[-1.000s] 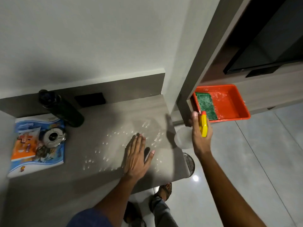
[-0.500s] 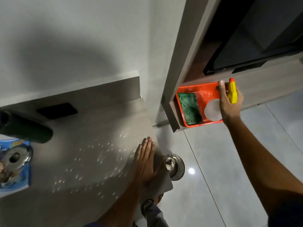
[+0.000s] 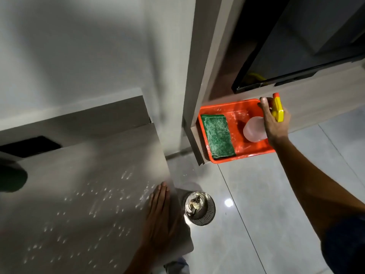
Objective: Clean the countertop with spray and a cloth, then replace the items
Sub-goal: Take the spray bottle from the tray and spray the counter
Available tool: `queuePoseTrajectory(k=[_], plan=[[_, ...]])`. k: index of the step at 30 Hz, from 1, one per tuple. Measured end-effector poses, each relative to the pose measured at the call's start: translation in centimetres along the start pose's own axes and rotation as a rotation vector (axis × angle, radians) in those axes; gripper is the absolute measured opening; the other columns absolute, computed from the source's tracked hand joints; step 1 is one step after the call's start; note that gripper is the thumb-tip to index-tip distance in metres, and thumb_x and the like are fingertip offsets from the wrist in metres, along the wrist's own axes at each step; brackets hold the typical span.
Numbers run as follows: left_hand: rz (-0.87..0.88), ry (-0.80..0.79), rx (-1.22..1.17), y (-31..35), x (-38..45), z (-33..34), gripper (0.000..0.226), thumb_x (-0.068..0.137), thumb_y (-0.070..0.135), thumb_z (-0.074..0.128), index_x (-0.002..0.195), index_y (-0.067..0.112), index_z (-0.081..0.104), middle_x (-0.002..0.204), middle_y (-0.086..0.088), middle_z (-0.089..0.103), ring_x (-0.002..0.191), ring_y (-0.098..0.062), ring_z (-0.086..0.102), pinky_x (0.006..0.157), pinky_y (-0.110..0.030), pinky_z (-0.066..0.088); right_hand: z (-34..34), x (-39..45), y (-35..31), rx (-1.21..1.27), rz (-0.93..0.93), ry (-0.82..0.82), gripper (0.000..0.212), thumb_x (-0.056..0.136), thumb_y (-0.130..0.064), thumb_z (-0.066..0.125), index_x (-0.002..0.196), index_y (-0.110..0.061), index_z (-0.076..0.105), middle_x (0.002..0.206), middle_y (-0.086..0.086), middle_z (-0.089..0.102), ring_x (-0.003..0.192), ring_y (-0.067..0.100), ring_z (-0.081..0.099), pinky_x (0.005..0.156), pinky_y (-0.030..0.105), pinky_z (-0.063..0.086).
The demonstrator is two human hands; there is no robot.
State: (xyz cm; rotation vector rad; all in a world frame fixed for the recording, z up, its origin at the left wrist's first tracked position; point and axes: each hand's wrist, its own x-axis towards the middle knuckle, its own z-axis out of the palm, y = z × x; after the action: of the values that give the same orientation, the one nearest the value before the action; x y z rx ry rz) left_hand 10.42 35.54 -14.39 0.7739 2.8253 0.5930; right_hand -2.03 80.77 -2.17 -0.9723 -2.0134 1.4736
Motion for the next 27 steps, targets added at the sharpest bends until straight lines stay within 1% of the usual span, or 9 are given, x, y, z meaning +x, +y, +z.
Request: queuePoseTrajectory(k=[4, 8, 13, 15, 17, 19, 22, 25, 27], plan=[[0.012, 0.012, 0.026, -0.1, 0.0, 0.1, 0.080, 0.105, 0.044, 0.057, 0.168, 0.000, 0.033, 0.181, -0.018, 0.028, 0.169, -0.038, 0.027, 0.134, -0.053, 0.025, 0.3, -0.4, 2.1, 0.074, 0.072, 0.044, 0.071, 0.093, -0.064, 0.079, 0.127, -0.002, 0.076, 0.115, 0.015, 0.082, 0.107, 0.018, 0.080, 0.089, 0.024, 0.066], [0.009, -0.016, 0.016, -0.4, 0.0, 0.1, 0.078, 0.106, 0.047, 0.048, 0.169, 0.002, 0.034, 0.181, -0.016, 0.028, 0.170, -0.035, 0.027, 0.134, -0.051, 0.025, 0.0, -1.4, 1.0, 0.121, 0.151, 0.052, 0.050, 0.082, -0.067, 0.087, 0.119, -0.034, 0.079, 0.103, -0.027, 0.083, 0.101, -0.008, 0.078, 0.081, 0.011, 0.062], [-0.039, -0.072, 0.020, 0.5, 0.3, -0.9, 0.079, 0.107, 0.052, 0.047, 0.168, 0.003, 0.036, 0.180, -0.014, 0.028, 0.169, -0.034, 0.028, 0.136, -0.044, 0.020, -0.4, -4.4, 2.4, 0.258, 0.156, 0.279, 0.098, 0.085, -0.045, 0.095, 0.165, -0.018, 0.046, 0.137, -0.012, 0.069, 0.123, 0.001, 0.071, 0.105, 0.024, 0.061], [-0.062, -0.090, 0.015, 1.0, 0.4, -1.4, 0.083, 0.108, 0.059, 0.034, 0.170, 0.005, 0.029, 0.183, -0.012, 0.022, 0.171, -0.032, 0.021, 0.138, -0.043, 0.014, 0.4, -7.7, 3.0, 0.253, 0.100, 0.436, 0.082, 0.089, -0.034, 0.093, 0.155, -0.010, 0.050, 0.134, 0.001, 0.065, 0.119, 0.010, 0.068, 0.108, 0.034, 0.060], [-0.089, -0.129, 0.006, 1.4, 0.4, -1.6, 0.089, 0.107, 0.068, 0.017, 0.173, 0.009, 0.018, 0.185, -0.009, 0.009, 0.173, -0.029, 0.010, 0.139, -0.043, 0.006, 2.1, -11.2, 3.5, 0.219, 0.041, 0.484, 0.047, 0.096, -0.018, 0.084, 0.131, -0.006, 0.054, 0.110, 0.010, 0.057, 0.095, 0.015, 0.060, 0.092, 0.041, 0.055], [-0.084, -0.120, 0.015, 1.6, 0.4, -1.6, 0.088, 0.107, 0.068, 0.020, 0.173, 0.009, 0.019, 0.185, -0.009, 0.010, 0.173, -0.030, 0.012, 0.139, -0.044, 0.007, 3.8, -13.2, 3.6, 0.095, -0.004, 0.290, 0.030, 0.101, -0.012, 0.077, 0.122, -0.007, 0.056, 0.102, 0.008, 0.058, 0.089, 0.010, 0.060, 0.089, 0.040, 0.050], [-0.061, -0.068, 0.053, 1.6, 0.5, -1.6, 0.083, 0.107, 0.059, 0.036, 0.170, 0.005, 0.031, 0.182, -0.014, 0.023, 0.170, -0.034, 0.024, 0.137, -0.048, 0.017, 5.9, -11.9, 3.3, -0.234, -0.104, -0.224, 0.044, 0.107, -0.026, 0.073, 0.144, -0.009, 0.058, 0.140, 0.014, 0.062, 0.131, 0.026, 0.062, 0.112, 0.048, 0.053], [-0.028, 0.011, 0.107, 1.7, 0.6, -0.7, 0.080, 0.104, 0.050, 0.050, 0.165, 0.000, 0.040, 0.177, -0.021, 0.036, 0.165, -0.040, 0.036, 0.132, -0.054, 0.030, 7.9, -8.2, 2.4, -0.554, -0.138, -0.464, 0.071, 0.112, -0.045, 0.060, 0.172, -0.018, 0.033, 0.179, 0.014, 0.030, 0.165, 0.037, 0.029, 0.135, 0.058, 0.026], [-0.043, 0.030, 0.122, 1.9, 0.7, 0.1, 0.080, 0.106, 0.052, 0.051, 0.166, 0.000, 0.039, 0.177, -0.021, 0.035, 0.166, -0.040, 0.034, 0.135, -0.052, 0.027, 9.2, -6.2, 2.6, -0.750, -0.129, -0.585, 0.079, 0.114, -0.051, 0.049, 0.178, -0.021, 0.012, 0.186, 0.009, 0.008, 0.172, 0.036, 0.007, 0.138, 0.061, 0.012]])
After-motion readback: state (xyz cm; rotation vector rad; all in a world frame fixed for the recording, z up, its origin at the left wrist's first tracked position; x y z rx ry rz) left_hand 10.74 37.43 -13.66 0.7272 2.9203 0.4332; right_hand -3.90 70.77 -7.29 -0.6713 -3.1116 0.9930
